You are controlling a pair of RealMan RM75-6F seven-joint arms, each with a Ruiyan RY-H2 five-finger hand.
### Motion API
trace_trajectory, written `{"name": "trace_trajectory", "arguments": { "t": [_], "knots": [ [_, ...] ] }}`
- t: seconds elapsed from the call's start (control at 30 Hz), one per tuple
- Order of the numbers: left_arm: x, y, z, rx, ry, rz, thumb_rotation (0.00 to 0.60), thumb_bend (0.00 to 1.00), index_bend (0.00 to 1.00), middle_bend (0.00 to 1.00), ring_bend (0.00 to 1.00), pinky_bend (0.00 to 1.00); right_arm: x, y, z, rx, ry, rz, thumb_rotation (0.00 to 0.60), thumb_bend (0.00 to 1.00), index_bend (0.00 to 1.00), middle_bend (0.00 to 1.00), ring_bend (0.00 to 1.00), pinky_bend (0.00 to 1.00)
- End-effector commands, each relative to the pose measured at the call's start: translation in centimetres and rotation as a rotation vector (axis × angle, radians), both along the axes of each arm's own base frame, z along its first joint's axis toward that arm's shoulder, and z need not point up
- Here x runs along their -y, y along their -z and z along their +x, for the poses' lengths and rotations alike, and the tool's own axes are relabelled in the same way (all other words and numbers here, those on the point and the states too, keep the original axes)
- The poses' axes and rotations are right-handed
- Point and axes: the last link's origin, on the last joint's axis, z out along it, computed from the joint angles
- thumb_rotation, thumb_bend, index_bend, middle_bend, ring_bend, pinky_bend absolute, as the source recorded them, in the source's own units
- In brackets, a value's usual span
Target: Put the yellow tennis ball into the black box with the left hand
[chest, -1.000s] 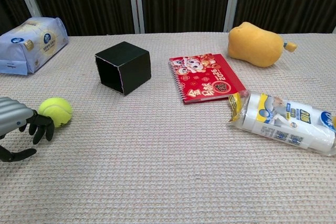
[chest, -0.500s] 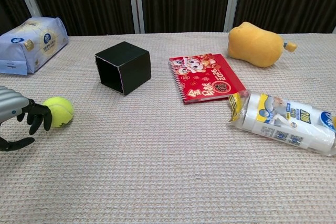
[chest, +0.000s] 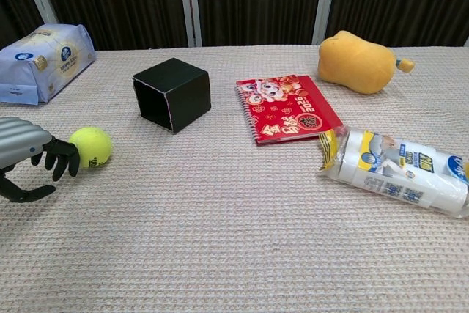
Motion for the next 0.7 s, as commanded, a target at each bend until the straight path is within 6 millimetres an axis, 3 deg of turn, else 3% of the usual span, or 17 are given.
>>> {"name": "trace_trajectory", "arguments": {
  "t": [0.03,0.47,0.7],
  "knots": [
    [-0.4,0.3,0.4,0.001,-0.002,-0.004,0.6,0.37,0.4,0.47,0.4,0.44,0.0,0.0,0.0,0.001,-0.001,0.0,0.6,0.29,0.0,0.0,0.0,0.0],
    [-3.5,0.8,1.4,0.019,-0.022,0.001,0.6,0.37,0.35,0.42,0.3,0.42,0.0,0.0,0.0,-0.003,0.002,-0.002,0.6,0.29,0.0,0.0,0.0,0.0],
    [-4.3,1.6,1.6,0.005,-0.001,-0.012,0.6,0.37,0.33,0.38,0.25,0.38,0.0,-0.2,0.0,0.003,0.003,-0.009,0.6,0.29,0.0,0.0,0.0,0.0]
  ]
}}
